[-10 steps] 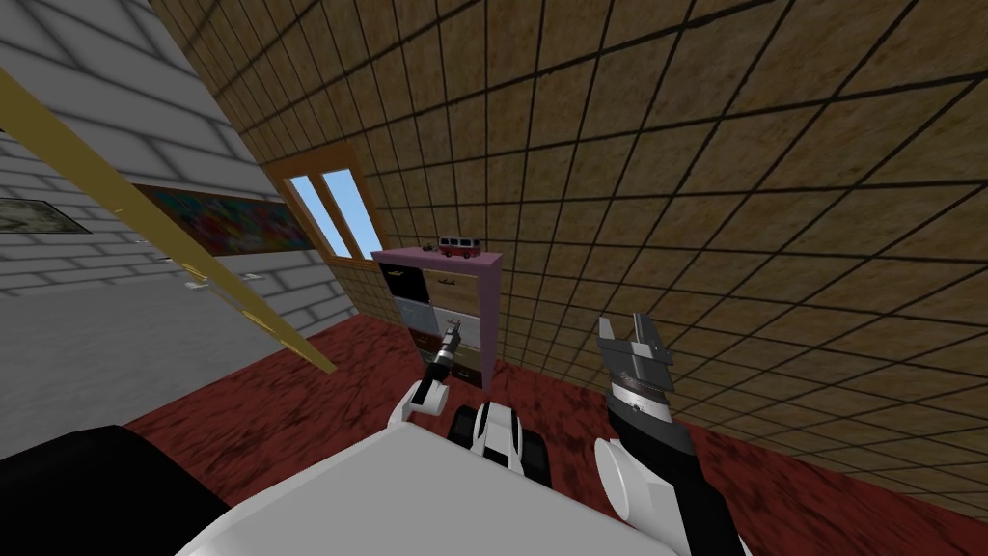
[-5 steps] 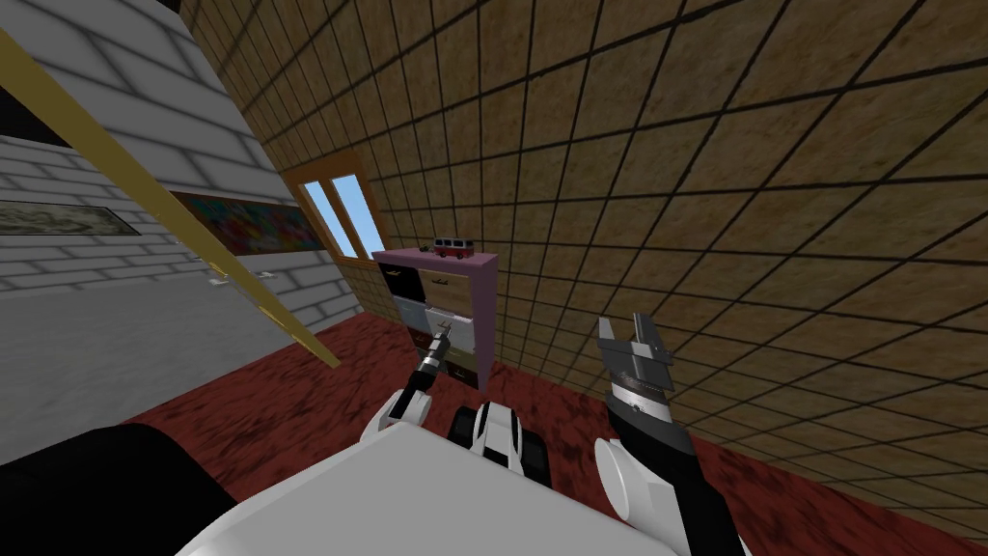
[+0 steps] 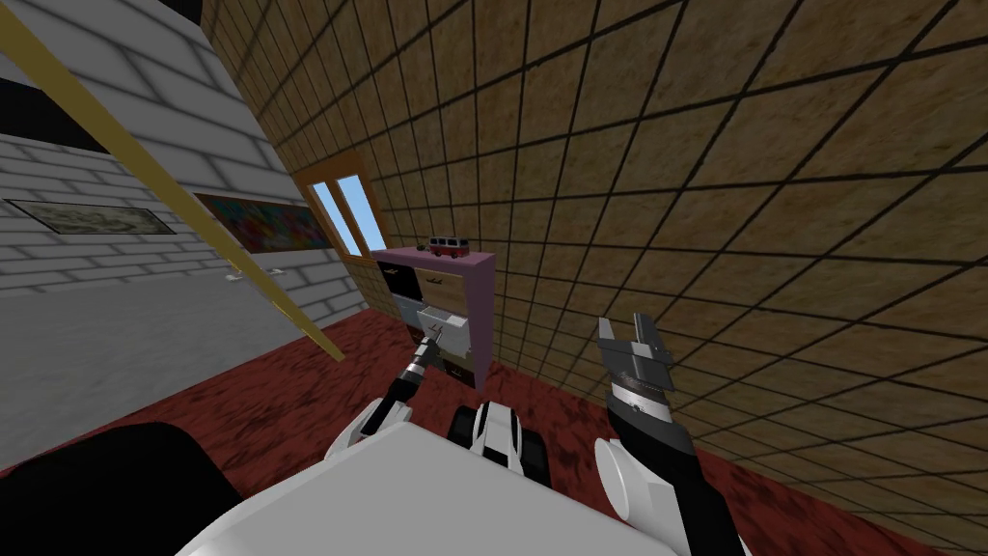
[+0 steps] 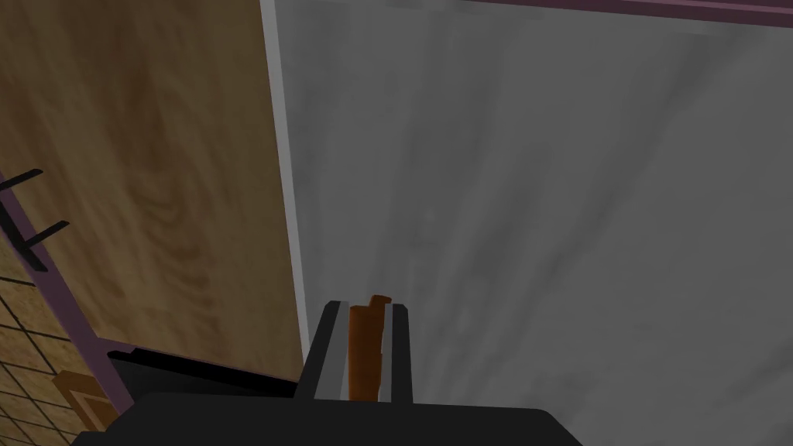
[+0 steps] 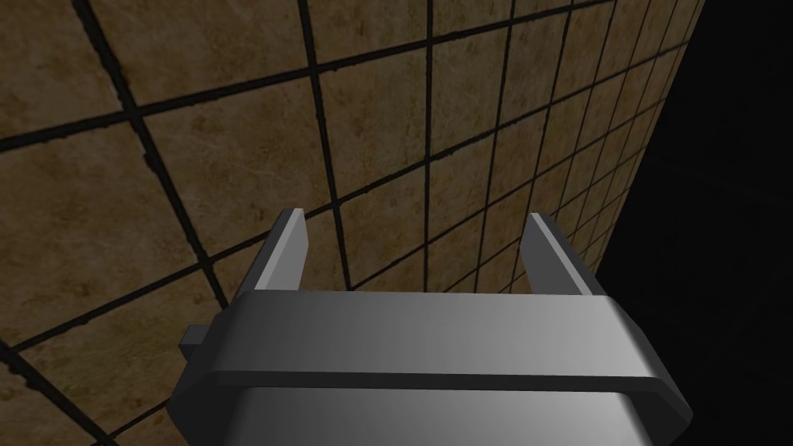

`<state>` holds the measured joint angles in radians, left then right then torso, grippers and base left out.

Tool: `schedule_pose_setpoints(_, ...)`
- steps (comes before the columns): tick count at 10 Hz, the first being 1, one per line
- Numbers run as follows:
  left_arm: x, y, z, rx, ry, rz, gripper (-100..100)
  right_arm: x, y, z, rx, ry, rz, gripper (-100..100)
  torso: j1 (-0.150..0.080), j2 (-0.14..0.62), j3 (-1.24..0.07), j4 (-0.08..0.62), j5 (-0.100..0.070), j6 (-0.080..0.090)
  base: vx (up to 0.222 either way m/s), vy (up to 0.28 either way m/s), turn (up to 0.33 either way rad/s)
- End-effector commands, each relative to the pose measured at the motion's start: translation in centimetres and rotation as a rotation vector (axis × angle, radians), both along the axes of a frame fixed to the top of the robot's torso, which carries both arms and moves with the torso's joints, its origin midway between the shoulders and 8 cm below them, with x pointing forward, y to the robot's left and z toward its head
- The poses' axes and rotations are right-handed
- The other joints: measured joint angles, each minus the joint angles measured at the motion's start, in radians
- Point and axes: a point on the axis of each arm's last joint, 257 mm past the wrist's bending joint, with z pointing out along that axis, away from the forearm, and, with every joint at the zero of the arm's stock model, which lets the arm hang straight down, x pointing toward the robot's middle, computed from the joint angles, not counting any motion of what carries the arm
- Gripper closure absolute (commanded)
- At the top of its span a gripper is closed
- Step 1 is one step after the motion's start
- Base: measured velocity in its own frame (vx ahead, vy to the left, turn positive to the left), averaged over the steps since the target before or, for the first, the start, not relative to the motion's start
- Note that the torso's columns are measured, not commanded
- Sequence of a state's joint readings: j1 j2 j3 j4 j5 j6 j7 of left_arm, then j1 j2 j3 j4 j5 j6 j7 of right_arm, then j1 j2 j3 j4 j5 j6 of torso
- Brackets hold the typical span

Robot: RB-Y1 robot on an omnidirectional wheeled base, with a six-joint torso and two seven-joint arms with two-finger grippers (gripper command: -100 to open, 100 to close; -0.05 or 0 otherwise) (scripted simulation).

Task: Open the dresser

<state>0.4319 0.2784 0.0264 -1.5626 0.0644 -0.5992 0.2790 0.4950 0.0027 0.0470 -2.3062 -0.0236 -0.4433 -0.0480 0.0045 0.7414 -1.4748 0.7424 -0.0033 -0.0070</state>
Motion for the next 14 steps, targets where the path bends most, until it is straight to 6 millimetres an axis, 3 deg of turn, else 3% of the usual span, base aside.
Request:
schedule_pose_setpoints(1,-1.1,1.9,0.9,0.004,-0.015,-0.022,100,0.0,0.0,0.0,0.000,0.000,0.000,0,0.001,0.000,0.000,0.000,0.001,0.003,0.021,-0.092,0.071)
schedule_pose_setpoints(4,-2.9,3.4,1.5,-0.003,-0.012,-0.058,100,0.0,0.0,0.0,0.000,0.000,0.000,0,-0.005,0.002,0.001,0.002,-0.002,0.006,0.029,-0.096,0.084)
schedule_pose_setpoints(5,-2.8,3.0,0.5,-0.002,0.009,-0.045,100,0.0,0.0,0.0,0.000,0.000,0.000,0,-0.007,0.002,0.001,0.002,-0.002,0.005,0.017,-0.033,0.031)
schedule_pose_setpoints(9,-4.1,2.5,1.5,-0.001,-0.011,-0.075,100,0.0,0.0,0.0,0.000,0.000,0.000,0,-0.005,0.008,0.004,0.002,0.000,0.004,-0.146,0.035,0.040)
schedule_pose_setpoints(10,-4.6,3.1,1.6,-0.004,0.010,-0.072,-100,0.0,0.0,0.0,0.000,0.000,0.000,0,-0.008,0.005,0.003,0.002,-0.002,0.005,-0.053,-0.018,0.060)
schedule_pose_setpoints(14,-5.5,3.9,3.7,-0.007,0.009,-0.086,-100,0.0,0.0,0.0,0.000,0.000,0.000,0,-0.006,-0.008,-0.005,-0.005,0.002,0.008,0.063,-0.035,0.037)
